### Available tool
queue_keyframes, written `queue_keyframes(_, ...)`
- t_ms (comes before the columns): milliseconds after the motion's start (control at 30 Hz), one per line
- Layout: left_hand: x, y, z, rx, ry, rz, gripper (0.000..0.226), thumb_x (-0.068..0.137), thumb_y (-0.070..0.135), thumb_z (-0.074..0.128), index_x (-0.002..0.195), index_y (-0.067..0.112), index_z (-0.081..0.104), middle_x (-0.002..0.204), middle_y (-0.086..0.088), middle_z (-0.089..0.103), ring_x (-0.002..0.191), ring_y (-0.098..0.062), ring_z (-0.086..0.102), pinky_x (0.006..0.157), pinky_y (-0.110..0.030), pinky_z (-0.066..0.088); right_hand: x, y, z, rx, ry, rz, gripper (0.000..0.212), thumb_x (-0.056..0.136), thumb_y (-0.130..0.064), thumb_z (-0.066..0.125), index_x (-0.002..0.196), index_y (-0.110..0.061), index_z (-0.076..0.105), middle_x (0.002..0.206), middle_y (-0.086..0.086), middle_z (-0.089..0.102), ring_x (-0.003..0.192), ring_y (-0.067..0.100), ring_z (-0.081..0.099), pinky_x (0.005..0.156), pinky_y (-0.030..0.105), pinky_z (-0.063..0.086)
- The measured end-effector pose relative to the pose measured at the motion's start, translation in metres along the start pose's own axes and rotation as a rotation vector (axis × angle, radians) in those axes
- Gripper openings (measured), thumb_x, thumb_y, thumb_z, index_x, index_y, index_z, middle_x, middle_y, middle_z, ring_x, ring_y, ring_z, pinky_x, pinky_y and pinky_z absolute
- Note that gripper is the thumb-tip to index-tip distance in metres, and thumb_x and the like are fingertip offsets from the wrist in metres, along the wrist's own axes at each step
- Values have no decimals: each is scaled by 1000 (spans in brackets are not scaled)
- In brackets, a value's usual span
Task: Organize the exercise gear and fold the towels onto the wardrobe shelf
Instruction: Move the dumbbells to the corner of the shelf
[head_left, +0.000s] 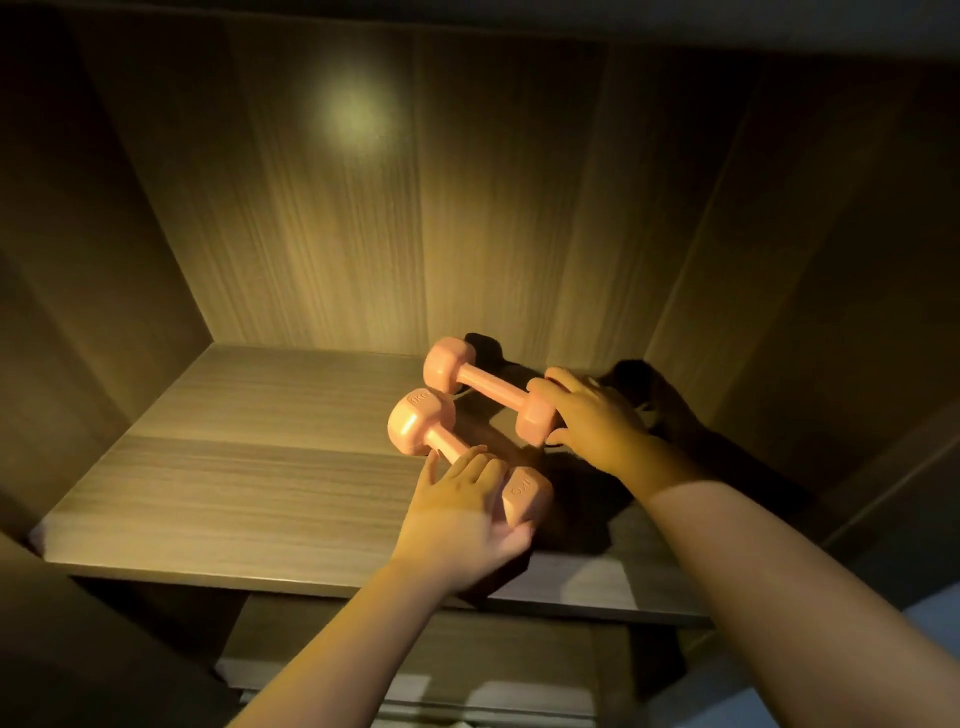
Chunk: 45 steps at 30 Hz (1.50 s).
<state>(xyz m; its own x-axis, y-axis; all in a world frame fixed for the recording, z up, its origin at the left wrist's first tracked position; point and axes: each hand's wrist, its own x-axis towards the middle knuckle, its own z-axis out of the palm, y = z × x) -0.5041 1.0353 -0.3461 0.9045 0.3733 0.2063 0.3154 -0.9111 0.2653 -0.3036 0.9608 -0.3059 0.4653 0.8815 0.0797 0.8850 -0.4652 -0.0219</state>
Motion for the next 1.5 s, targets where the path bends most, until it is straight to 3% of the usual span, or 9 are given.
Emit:
queue_keyframes(133,-17,-15,-13,-43,13,45,63,81,71,48,125,25,51,131,6,53,129,-15,45,105,-34,38,-38,-5,-7,150,-16,-21,63,87,-29,69,142,-22,39,140,-1,45,126,23,45,100,38,45)
queue_keyframes(300,-29,-34,-35,-56,-186,-17,83,78,67,56,146,25,35,156,2,32,139,-13,36,105,-31,37,-66,-23,-10,333,-177,79,64,86,-27,69,142,-24,37,133,-4,43,117,20,50,94,35,47)
queue_keyframes(500,-38,-43,-53,-14,-220,-174,70,87,30,65,146,28,28,139,-3,52,115,-20,58,93,-36,51,-77,-48,-18,341,-361,179,81,89,-30,66,152,-28,15,155,7,21,134,29,39,105,40,40)
queue_keyframes(567,-37,-42,-55,31,-201,-210,66,86,21,63,144,25,29,140,-3,47,117,-25,55,89,-39,52,-78,-53,-19,354,-395,174,83,89,-29,68,152,-27,14,151,9,28,130,28,42,102,35,40)
queue_keyframes(867,-26,-33,-45,209,-205,-254,63,87,30,66,138,21,30,144,-4,34,119,-26,49,91,-41,49,-72,-74,-24,400,-451,251,78,90,-20,66,152,-22,19,152,12,27,134,30,38,106,37,39)
queue_keyframes(1067,-36,-78,-63,179,-200,-321,70,84,20,68,142,22,28,139,-5,31,122,-26,44,92,-42,49,-67,-93,-28,330,-484,188,51,99,-22,49,145,-10,32,151,21,27,135,37,34,104,39,36)
queue_keyframes(1200,-44,-104,-73,199,-189,-352,68,86,10,62,144,23,28,132,-7,32,118,-27,45,86,-40,52,-53,-116,-30,440,-455,206,77,93,-15,55,154,-23,10,157,17,18,138,34,33,110,46,35)
queue_keyframes(1300,-50,-120,-79,245,-185,-379,68,86,9,61,143,25,28,129,-7,34,117,-27,44,84,-41,54,-43,-135,-27,442,-450,170,71,94,-14,53,153,-21,15,154,17,22,139,34,32,111,49,34)
queue_keyframes(1500,-63,-141,-85,389,-107,-375,65,88,41,62,141,24,28,130,-7,41,117,-27,47,88,-41,49,-22,-172,-20,399,-440,98,54,99,-13,45,149,-18,25,150,17,28,136,33,36,108,47,39)
